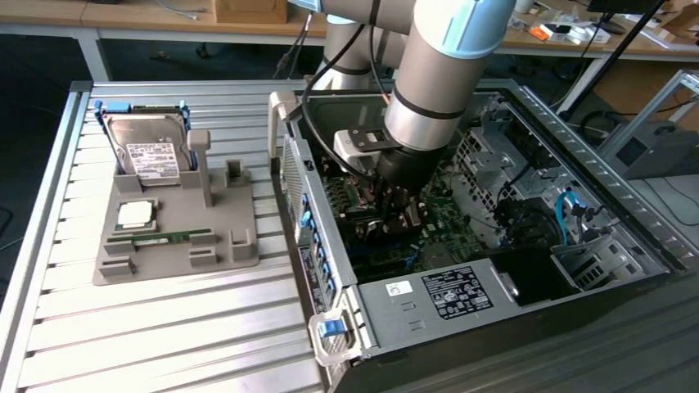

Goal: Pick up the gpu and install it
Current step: 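Insert the gpu into the slot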

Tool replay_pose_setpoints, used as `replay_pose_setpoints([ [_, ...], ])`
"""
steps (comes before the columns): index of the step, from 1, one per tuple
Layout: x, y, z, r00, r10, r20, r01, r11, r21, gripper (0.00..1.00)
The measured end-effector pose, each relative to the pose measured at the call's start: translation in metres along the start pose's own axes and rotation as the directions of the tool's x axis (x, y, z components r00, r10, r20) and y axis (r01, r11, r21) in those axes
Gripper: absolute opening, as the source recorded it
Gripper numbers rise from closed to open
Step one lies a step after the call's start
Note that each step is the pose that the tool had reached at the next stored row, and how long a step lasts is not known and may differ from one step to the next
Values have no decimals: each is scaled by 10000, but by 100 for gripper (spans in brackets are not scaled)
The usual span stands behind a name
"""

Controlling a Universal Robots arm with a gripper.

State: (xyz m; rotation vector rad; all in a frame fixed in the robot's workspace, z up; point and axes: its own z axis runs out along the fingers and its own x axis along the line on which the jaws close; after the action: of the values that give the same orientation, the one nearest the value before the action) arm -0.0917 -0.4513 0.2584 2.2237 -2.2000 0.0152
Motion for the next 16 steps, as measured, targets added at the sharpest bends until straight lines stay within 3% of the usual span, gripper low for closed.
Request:
replay_pose_setpoints([
  [11,0,0,7,10000,-1,1,1,10000,1,27],
  [16,0,0,7,10000,0,1,0,10000,1,40],
])
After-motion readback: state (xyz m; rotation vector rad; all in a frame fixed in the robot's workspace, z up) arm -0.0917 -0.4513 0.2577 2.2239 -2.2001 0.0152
